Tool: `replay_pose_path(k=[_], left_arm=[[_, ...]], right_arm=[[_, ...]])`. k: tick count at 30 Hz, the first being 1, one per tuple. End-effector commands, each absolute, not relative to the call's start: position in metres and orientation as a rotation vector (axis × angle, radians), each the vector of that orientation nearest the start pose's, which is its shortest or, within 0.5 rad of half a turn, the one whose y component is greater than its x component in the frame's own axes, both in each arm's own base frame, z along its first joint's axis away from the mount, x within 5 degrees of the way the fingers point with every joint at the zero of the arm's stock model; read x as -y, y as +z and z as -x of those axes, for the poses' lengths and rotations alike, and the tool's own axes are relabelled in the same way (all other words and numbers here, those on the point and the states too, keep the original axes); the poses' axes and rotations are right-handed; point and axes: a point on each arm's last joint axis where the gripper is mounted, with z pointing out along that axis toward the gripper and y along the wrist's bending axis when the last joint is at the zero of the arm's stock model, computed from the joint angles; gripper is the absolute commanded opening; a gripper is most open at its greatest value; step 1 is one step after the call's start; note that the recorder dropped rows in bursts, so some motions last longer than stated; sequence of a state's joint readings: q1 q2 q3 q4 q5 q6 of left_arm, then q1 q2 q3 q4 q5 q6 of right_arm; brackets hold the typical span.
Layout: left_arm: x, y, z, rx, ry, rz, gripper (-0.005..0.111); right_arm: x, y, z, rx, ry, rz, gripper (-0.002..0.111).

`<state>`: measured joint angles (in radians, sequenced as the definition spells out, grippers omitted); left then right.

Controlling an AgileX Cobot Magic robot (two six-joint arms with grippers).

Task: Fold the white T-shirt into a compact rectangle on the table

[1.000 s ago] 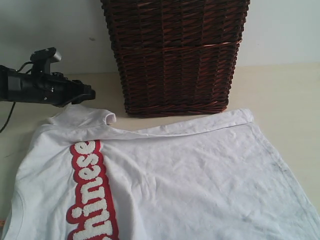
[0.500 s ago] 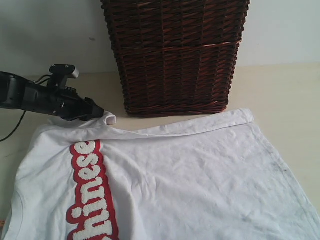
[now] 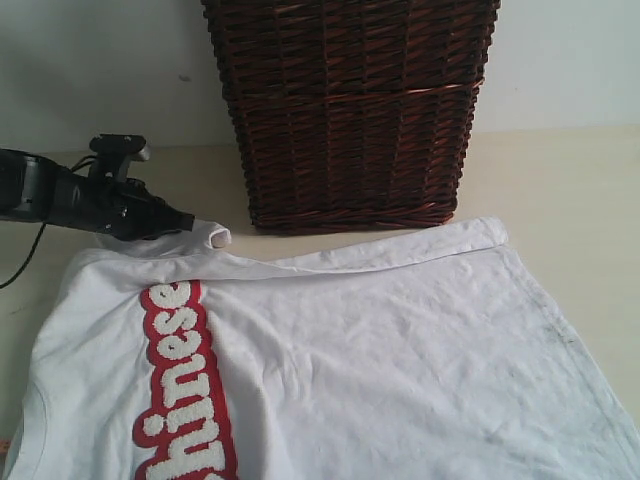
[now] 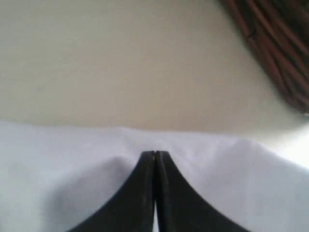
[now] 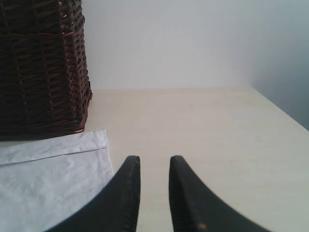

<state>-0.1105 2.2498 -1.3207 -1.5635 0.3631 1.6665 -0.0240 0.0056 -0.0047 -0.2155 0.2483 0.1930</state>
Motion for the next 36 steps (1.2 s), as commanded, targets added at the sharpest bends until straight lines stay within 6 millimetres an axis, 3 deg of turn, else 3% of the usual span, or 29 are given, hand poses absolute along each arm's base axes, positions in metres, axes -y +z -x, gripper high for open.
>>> replay_pose_path(k=[1,6,10,14,17,22,26,28,30,33,36], left_arm=[[0.082,0.101,-0.457,-2.287,-0.45,-0.281,0.0],[0.079,0.115,-0.47,-2.243,-0.398,-0.239,0.0],[0.082,0.121,-0.462,-2.25,-0.455,-0.297,0.0],[0.086,0.137,-0.437,-2.293,-0.66,-0.411,0.0],[0.089,0.145,-0.413,-2.329,-0.78,-0.599,0.0],[0.09,0.122,-0.376,-2.448,-0.871,-0.779,0.0],[0.098,0.119,-0.352,-2.46,-1.129,-0.829,0.0],[0.11,0.131,-0.34,-2.341,-1.387,-0.918,0.0],[0.126,0.136,-0.338,-2.277,-1.448,-0.923,0.0],[0.159,0.13,-0.331,-2.234,-1.314,-1.087,0.0],[0.211,0.121,-0.318,-2.077,-1.013,-1.379,0.0]], right_arm=[[0.006,0.192,-0.055,-1.722,-0.078,-0.038,0.023],[0.006,0.192,-0.055,-1.722,-0.078,-0.038,0.023],[0.006,0.192,-0.055,-1.722,-0.078,-0.038,0.023],[0.006,0.192,-0.055,-1.722,-0.078,-0.038,0.023],[0.006,0.192,-0.055,-1.722,-0.078,-0.038,0.023],[0.006,0.192,-0.055,-1.722,-0.078,-0.038,0.023],[0.006,0.192,-0.055,-1.722,-0.078,-0.038,0.023],[0.006,0.192,-0.055,-1.722,-0.078,-0.038,0.023],[0.006,0.192,-0.055,-1.722,-0.078,-0.038,0.023],[0.006,0.192,-0.055,-1.722,-0.078,-0.038,0.023],[0.006,0.192,-0.055,-1.722,-0.078,-0.038,0.023]])
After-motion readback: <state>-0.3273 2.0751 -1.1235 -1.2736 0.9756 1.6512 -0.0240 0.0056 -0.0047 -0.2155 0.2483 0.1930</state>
